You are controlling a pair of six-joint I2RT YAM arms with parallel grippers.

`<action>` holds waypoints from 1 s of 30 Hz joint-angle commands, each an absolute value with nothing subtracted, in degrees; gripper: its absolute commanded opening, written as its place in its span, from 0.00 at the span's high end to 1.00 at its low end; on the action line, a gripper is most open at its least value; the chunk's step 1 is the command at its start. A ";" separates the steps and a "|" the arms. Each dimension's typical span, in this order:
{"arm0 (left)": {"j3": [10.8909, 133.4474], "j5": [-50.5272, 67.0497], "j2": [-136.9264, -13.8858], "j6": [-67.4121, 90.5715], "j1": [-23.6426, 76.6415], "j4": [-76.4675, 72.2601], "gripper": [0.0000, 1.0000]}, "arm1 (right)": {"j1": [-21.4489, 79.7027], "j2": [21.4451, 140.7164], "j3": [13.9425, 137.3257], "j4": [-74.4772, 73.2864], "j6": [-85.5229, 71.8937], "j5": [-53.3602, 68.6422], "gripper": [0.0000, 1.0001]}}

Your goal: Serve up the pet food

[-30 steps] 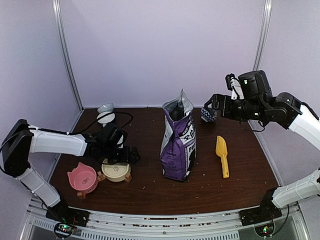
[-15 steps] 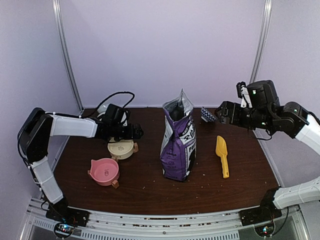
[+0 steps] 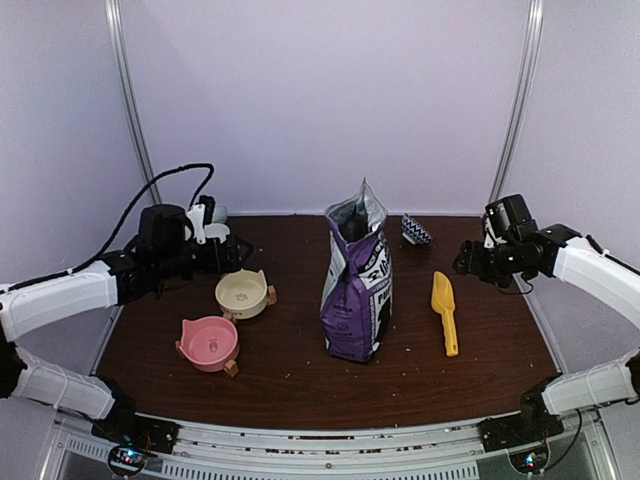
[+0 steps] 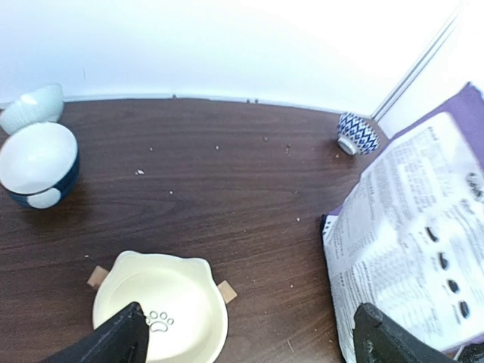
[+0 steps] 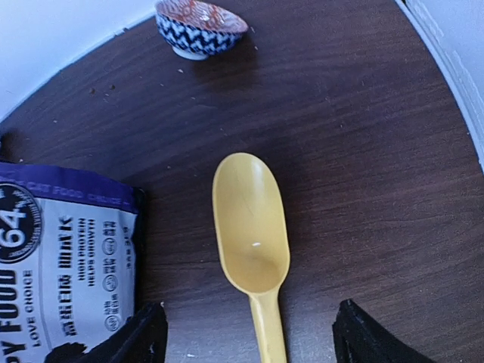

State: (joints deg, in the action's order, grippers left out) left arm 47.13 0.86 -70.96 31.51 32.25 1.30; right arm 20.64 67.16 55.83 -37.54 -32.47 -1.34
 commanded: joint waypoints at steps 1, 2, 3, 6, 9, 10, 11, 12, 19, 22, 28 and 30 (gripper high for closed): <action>41.40 -2.18 -61.19 31.56 32.27 1.94 0.03 | 15.82 71.16 51.69 -31.64 -30.14 6.59 0.25; 40.64 -2.39 -59.04 31.77 32.27 3.36 0.03 | 15.04 72.29 50.92 -30.62 -29.76 7.32 0.26; 40.20 -2.86 -57.17 32.03 32.33 4.74 0.03 | 14.17 73.72 50.31 -29.67 -29.45 8.11 0.27; 39.78 -4.27 -52.37 33.36 32.30 8.43 0.03 | 11.53 78.01 49.59 -27.53 -28.71 11.19 0.35; 38.68 -5.10 -47.94 34.56 32.34 9.05 0.02 | 10.98 81.75 50.10 -25.59 -27.98 12.56 0.37; 38.38 -5.26 -46.72 34.75 32.31 9.17 0.02 | 10.95 83.08 50.44 -25.00 -27.73 13.23 0.38; 38.36 -5.36 -45.72 34.84 32.31 9.33 0.02 | 10.84 84.44 50.83 -24.28 -27.44 13.79 0.39; 38.39 -5.35 -44.98 34.84 32.26 9.63 0.02 | 10.73 85.86 51.24 -23.85 -27.19 14.14 0.40; 39.08 -4.36 -42.01 34.18 32.34 11.29 0.02 | 9.23 94.16 53.68 -22.10 -25.17 15.77 0.50; 39.06 -4.24 -41.67 34.19 32.32 11.40 0.02 | 8.87 94.56 54.32 -21.63 -24.61 16.44 0.53; 39.62 -3.75 -42.41 34.19 32.34 11.56 0.02 | 8.61 96.19 56.00 -22.77 -22.81 17.61 0.58; 39.88 -3.64 -42.66 34.23 32.33 11.68 0.02 | 8.62 96.77 56.71 -23.33 -22.08 18.03 0.59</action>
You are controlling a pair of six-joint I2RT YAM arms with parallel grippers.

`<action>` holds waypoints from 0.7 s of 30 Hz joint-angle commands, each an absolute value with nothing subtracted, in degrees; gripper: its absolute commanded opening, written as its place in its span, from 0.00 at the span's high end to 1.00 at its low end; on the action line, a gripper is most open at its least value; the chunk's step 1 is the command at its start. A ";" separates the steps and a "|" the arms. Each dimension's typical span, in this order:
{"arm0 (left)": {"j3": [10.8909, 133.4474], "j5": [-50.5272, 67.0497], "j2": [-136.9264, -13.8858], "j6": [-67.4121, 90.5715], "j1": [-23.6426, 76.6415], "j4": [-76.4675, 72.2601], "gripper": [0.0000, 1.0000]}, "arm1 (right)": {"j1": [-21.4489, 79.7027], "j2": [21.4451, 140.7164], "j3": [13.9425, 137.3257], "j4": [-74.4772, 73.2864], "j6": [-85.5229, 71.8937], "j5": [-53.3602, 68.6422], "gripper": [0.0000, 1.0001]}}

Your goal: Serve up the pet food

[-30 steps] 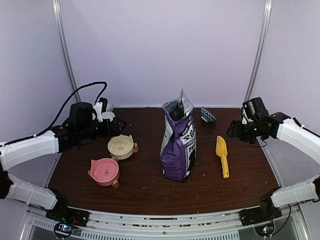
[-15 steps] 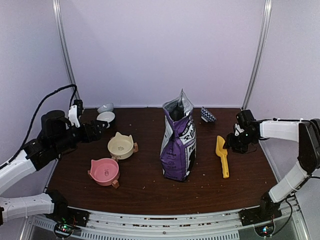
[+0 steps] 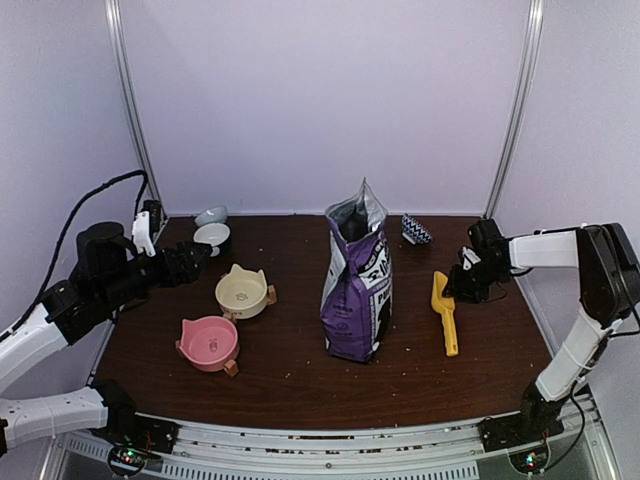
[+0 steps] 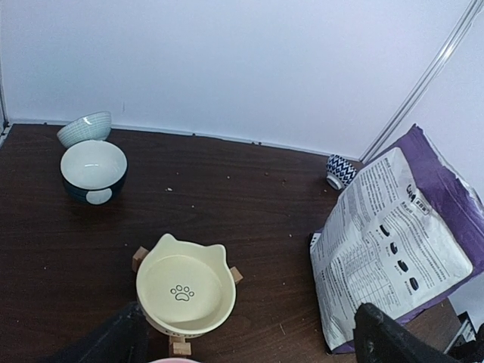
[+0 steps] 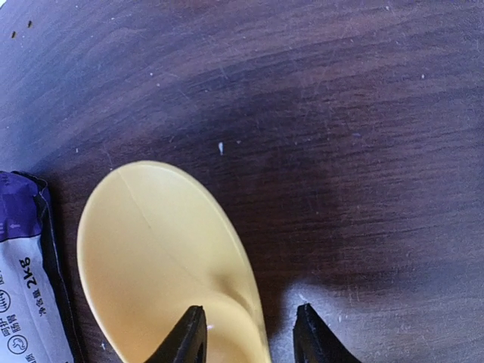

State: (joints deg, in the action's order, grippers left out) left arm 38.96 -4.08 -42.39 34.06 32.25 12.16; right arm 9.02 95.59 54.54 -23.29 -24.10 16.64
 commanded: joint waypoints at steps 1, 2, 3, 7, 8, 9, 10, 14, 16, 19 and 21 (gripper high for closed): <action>39.99 -3.56 -42.79 34.19 32.34 11.76 0.03 | 8.58 97.12 57.14 -23.75 -21.74 18.28 0.59; 40.06 -3.46 -42.88 34.21 32.31 11.88 0.02 | 8.57 97.45 57.63 -24.35 -21.42 18.42 0.60; 40.17 -3.29 -42.89 34.21 32.28 11.94 0.03 | 8.59 97.80 58.28 -24.81 -21.10 18.57 0.61; 40.09 -3.25 -42.60 34.20 32.33 12.13 0.03 | 8.60 98.77 59.64 -26.14 -19.82 19.19 0.65; 40.01 -3.25 -42.50 34.25 32.34 12.13 0.03 | 8.59 98.96 59.96 -26.56 -19.40 19.43 0.65; 39.92 -3.25 -42.35 34.22 32.34 12.11 0.03 | 8.62 99.29 60.38 -27.05 -19.08 19.56 0.65; 39.81 -3.30 -42.24 34.20 32.29 12.13 0.03 | 8.66 99.58 60.74 -27.50 -18.82 19.75 0.66; 39.64 -3.22 -42.01 34.26 32.33 12.38 0.03 | 8.60 100.50 62.03 -29.00 -17.86 20.16 0.73; 39.73 -2.81 -41.93 34.21 32.32 12.39 0.03 | 8.61 100.85 62.49 -29.61 -17.42 20.45 0.78; 39.94 -2.40 -42.01 33.48 32.31 12.31 0.03 | 8.61 101.28 63.08 -30.50 -16.78 20.89 0.87; 40.27 -2.17 -42.01 32.93 32.31 12.46 0.03 | 8.58 101.37 63.23 -31.03 -16.63 21.16 0.94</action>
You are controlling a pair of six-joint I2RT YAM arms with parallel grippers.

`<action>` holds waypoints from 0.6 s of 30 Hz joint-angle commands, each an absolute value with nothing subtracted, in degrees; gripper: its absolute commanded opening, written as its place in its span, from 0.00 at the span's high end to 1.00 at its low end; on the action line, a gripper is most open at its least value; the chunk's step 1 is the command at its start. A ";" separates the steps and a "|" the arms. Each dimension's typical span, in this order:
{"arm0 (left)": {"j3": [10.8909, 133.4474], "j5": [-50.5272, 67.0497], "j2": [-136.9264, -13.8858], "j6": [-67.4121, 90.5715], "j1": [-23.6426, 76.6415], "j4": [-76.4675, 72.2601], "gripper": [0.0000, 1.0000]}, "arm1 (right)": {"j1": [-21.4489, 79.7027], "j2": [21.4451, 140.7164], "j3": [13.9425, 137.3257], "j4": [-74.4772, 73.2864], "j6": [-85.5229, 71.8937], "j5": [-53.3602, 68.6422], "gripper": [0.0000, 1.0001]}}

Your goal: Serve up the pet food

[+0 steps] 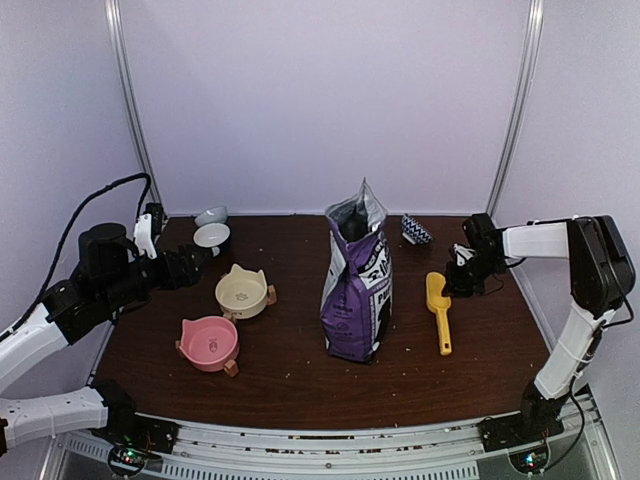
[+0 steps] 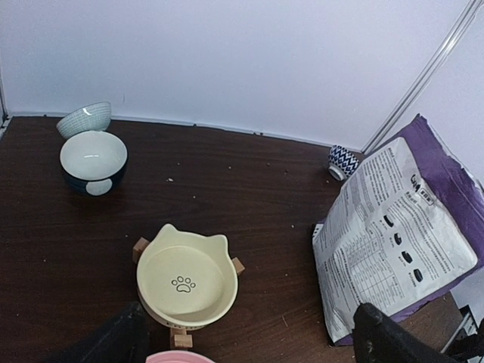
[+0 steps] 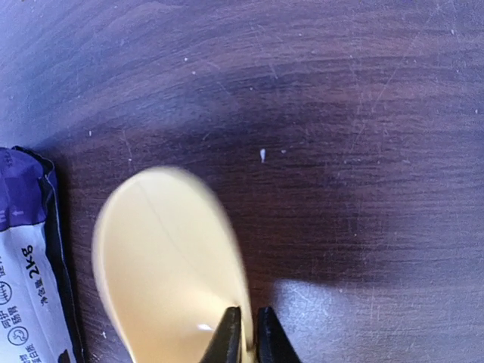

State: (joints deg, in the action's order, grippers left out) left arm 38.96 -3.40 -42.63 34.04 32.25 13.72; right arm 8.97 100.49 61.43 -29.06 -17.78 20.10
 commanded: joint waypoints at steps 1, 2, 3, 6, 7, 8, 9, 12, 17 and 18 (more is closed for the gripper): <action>40.54 -2.00 -42.01 32.64 32.33 12.68 0.03 | 8.58 101.11 63.02 -30.99 -16.70 21.49 0.97; 40.78 -1.86 -41.96 32.48 32.34 12.80 0.04 | 8.56 100.42 62.63 -30.78 -16.93 21.93 0.99; 41.05 -1.71 -41.86 32.42 32.39 12.87 0.04 | 8.56 99.42 62.05 -30.61 -17.44 22.32 1.00; 42.66 -1.45 -41.74 32.33 32.71 13.09 0.06 | 8.61 94.01 60.33 -30.67 -19.32 22.82 1.00; 43.53 -1.55 -41.91 32.48 33.31 13.05 0.06 | 8.57 91.56 59.77 -30.79 -20.17 22.97 1.00; 44.43 -1.91 -42.17 32.59 34.01 12.83 0.06 | 8.61 88.54 59.12 -30.88 -21.29 23.14 1.00; 45.45 -2.44 -42.70 32.77 35.17 12.50 0.06 | 8.61 85.53 58.62 -31.04 -22.51 23.12 1.00; 49.69 -5.08 -45.53 32.88 39.91 12.11 0.06 | 8.98 74.74 57.85 -31.84 -27.11 21.51 1.00; 60.94 -10.04 -54.04 32.91 51.85 11.84 0.07 | 14.19 57.62 60.85 -33.09 -35.77 13.36 1.00; 63.25 -9.58 -56.19 33.16 53.56 11.36 0.07 | 15.83 55.78 62.11 -32.93 -37.61 11.54 1.00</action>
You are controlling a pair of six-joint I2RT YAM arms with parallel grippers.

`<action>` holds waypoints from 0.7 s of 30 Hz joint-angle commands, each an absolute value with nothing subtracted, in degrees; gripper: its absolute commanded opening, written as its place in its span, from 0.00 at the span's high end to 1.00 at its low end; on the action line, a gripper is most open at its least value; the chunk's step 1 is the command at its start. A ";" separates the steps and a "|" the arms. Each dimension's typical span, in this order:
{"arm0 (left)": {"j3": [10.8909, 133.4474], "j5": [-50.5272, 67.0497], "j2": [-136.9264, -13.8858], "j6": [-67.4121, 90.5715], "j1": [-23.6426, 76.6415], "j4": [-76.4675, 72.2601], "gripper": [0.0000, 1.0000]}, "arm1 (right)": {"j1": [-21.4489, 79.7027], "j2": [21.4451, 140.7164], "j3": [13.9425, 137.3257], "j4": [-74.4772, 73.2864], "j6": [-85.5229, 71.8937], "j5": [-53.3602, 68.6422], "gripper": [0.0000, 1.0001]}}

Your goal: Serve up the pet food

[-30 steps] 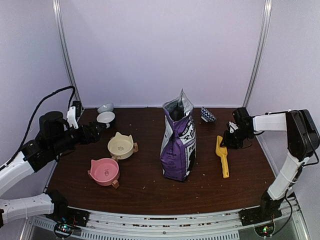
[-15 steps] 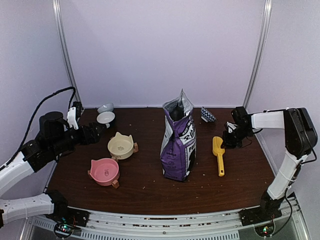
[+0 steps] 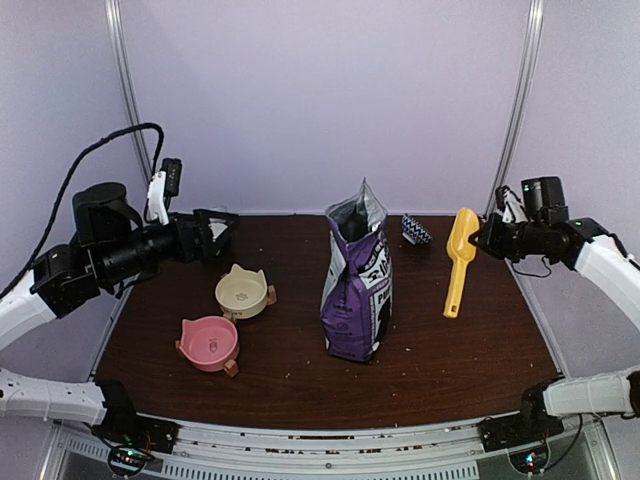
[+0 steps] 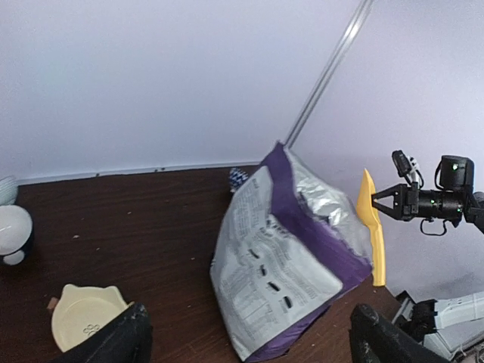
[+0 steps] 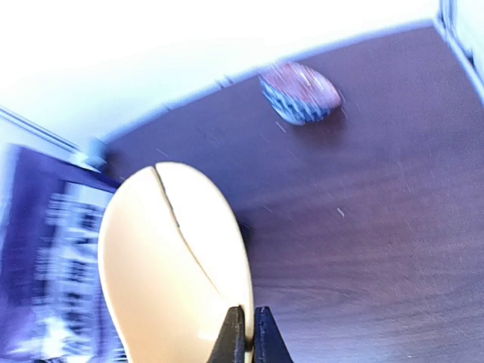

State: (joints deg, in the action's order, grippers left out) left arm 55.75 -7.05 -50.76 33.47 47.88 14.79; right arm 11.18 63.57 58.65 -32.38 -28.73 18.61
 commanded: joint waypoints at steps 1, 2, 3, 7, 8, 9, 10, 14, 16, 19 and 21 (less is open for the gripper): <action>65.34 -8.93 -58.58 33.28 55.20 10.68 0.07 | 17.74 54.25 63.39 -32.60 -39.14 9.63 1.00; 67.58 -7.64 -60.78 33.26 56.87 9.92 0.07 | 19.85 53.21 64.50 -32.18 -40.66 7.34 1.00; 69.61 -6.35 -63.64 33.06 58.38 9.11 0.07 | 22.42 52.46 65.62 -31.36 -41.99 5.04 1.00; 75.86 0.24 -71.60 32.36 62.99 5.17 0.07 | 32.30 52.57 68.82 -25.99 -46.70 -2.93 1.00; 76.91 1.89 -73.02 32.26 63.85 4.39 0.07 | 34.82 53.11 69.58 -24.18 -47.27 -4.70 1.00; 77.81 3.09 -74.30 32.05 64.63 3.79 0.07 | 37.08 53.74 70.22 -22.42 -47.56 -6.45 1.00; 78.71 4.18 -75.29 31.65 65.22 3.44 0.06 | 39.17 54.63 71.09 -21.19 -47.75 -8.85 1.00; 81.31 6.90 -78.47 29.87 66.99 3.73 0.03 | 46.25 59.42 75.67 -18.55 -47.13 -15.86 1.00; 82.11 6.27 -79.55 29.66 67.21 5.16 0.02 | 48.75 61.71 77.35 -16.84 -47.05 -17.45 1.00; 84.14 4.22 -81.43 29.67 67.22 9.27 0.02 | 51.72 65.01 79.91 -15.14 -46.49 -19.05 1.00; 85.74 2.95 -83.19 29.73 67.23 12.41 0.02 | 52.72 66.73 81.59 -15.20 -46.19 -19.43 1.00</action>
State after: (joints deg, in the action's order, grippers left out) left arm 81.78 4.27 -80.97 31.03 67.24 9.13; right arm 50.59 64.75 77.49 -19.27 -46.33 -14.44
